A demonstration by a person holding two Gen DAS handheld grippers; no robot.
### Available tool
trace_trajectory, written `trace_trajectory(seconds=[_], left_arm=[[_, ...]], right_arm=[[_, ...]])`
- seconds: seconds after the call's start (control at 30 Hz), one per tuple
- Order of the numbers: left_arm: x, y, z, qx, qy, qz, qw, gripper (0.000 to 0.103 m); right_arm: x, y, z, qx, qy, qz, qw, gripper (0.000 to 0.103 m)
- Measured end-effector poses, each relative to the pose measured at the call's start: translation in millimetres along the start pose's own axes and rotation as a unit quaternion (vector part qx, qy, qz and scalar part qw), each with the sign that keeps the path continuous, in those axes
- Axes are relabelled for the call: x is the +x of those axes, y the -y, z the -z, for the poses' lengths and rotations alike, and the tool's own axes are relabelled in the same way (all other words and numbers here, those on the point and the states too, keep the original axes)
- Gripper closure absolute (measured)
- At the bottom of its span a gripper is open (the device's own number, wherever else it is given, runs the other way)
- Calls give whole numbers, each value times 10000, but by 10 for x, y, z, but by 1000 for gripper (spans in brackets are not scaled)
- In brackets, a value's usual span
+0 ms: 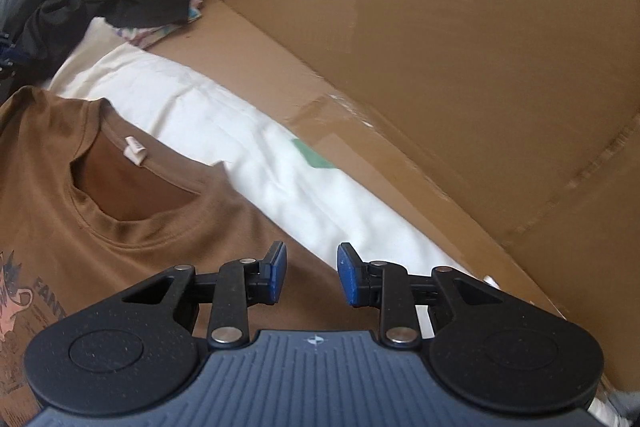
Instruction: Fold clothes
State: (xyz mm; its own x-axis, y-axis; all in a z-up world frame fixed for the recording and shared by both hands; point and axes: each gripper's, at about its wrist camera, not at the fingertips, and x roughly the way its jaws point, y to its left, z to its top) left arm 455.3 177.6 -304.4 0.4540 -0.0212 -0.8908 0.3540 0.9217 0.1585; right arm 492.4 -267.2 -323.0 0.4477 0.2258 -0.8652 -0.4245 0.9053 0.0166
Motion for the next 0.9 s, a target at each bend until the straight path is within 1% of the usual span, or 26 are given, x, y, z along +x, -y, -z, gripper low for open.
trace_trajectory(seconds=[0.13, 0.23, 0.33, 0.37, 0.43, 0.53, 0.67, 0.7, 0.73, 0.77, 0.8, 0.87, 0.9], left_arm=[[14, -155, 33, -127, -429, -96, 9990, 75], [-173, -268, 92, -149, -412, -46, 9990, 76], [-456, -338, 74, -277, 67, 142, 9995, 79], [-531, -340, 64, -317, 232, 270, 9989, 79], [-584, -285, 11, -335, 439, 500, 9972, 80], [-445, -65, -104, -67, 490, 608, 9969, 79], [-12, 212, -193, -8, 252, 917, 9955, 77], [85, 275, -188, 40, 247, 952, 9951, 75], [179, 336, -178, 91, 249, 981, 9948, 69], [273, 396, -168, 141, 251, 1011, 9945, 58], [367, 457, -158, 192, 252, 1041, 9941, 56], [502, 552, -157, 257, 198, 1001, 9945, 57], [561, 572, -158, 226, 144, 1067, 9939, 58]], right_arm=[[57, -64, -56, -5, 41, -78, 10000, 68], [95, -80, -70, -3, 51, -99, 9999, 68], [117, -84, -76, 29, 77, -118, 9999, 68], [125, -85, -77, 44, 91, -142, 9998, 68], [145, -89, -81, 55, 100, -175, 9998, 68], [181, -102, -95, 39, 49, -166, 9998, 68], [216, -112, -126, 45, 34, -206, 9998, 68], [227, -116, -134, 45, 28, -224, 9997, 68], [243, -124, -138, 35, 14, -223, 9997, 68], [259, -132, -142, 26, 1, -222, 9998, 68], [273, -141, -146, 11, -11, -223, 9997, 68], [287, -163, -152, -44, -23, -242, 9997, 68], [294, -174, -155, -71, -29, -251, 9997, 68]])
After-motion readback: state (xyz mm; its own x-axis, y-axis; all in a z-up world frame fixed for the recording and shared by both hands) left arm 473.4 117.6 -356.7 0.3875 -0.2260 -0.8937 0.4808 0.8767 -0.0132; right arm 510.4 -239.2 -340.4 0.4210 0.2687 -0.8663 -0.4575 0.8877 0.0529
